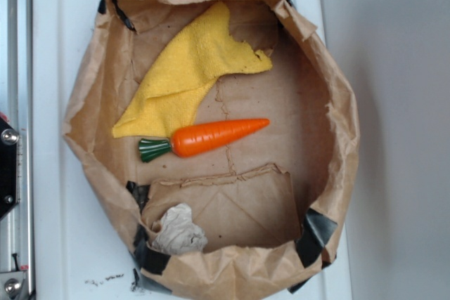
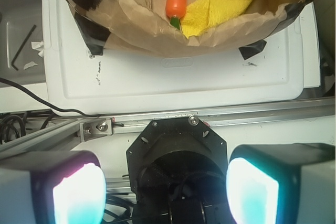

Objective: Grab the yellow cloth.

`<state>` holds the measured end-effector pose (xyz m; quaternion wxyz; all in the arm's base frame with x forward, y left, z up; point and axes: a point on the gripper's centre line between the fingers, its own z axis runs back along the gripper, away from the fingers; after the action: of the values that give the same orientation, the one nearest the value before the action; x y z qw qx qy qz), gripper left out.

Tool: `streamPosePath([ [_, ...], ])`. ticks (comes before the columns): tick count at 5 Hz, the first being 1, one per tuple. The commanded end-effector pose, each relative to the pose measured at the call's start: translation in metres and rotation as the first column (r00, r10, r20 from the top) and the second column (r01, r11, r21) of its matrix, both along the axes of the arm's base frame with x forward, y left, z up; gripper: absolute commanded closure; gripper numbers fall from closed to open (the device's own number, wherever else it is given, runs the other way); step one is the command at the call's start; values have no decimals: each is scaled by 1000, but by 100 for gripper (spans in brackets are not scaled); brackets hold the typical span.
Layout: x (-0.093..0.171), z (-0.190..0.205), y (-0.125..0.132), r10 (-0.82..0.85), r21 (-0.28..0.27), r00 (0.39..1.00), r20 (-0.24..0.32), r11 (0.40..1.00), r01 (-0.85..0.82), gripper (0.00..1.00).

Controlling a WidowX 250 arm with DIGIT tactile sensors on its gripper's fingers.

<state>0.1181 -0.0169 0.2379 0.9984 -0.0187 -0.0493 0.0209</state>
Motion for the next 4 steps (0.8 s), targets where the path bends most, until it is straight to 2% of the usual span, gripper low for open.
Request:
streamPosePath([
  [1, 25, 11, 12, 95, -79, 991, 99, 993, -87, 0],
  [2, 24, 19, 24, 153, -135, 979, 136, 982, -135, 0],
  [3, 66, 6, 32, 237, -168, 960, 147, 963, -212, 0],
  [4, 115, -35, 24, 269, -146, 954, 133, 957, -250, 0],
])
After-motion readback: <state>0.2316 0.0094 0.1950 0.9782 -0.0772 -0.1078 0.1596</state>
